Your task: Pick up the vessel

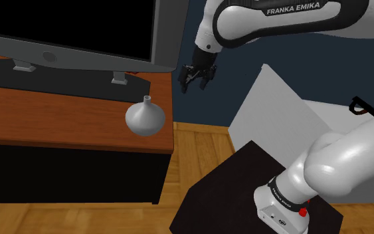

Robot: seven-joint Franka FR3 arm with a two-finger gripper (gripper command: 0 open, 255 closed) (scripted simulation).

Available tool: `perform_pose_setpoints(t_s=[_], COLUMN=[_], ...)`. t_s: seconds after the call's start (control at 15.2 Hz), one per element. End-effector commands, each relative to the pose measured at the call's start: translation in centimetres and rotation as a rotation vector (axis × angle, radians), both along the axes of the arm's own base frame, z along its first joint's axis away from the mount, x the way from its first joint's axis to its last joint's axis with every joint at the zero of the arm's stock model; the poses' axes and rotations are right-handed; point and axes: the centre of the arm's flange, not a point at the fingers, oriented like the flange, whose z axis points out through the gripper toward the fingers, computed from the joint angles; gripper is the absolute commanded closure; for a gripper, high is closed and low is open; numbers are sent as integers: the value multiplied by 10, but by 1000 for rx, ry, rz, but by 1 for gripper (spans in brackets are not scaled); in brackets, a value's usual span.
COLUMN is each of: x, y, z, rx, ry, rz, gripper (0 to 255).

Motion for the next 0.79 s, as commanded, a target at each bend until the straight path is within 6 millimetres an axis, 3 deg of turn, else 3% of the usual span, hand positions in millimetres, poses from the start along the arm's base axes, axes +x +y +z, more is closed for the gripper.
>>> perform_pose_setpoints(t_s=[0.0,0.73], x=[18,118], y=[16,105], z=[-12,-71], rx=[-7,-49], ry=[-5,-29], rz=[-6,-34], gripper=[0,0])
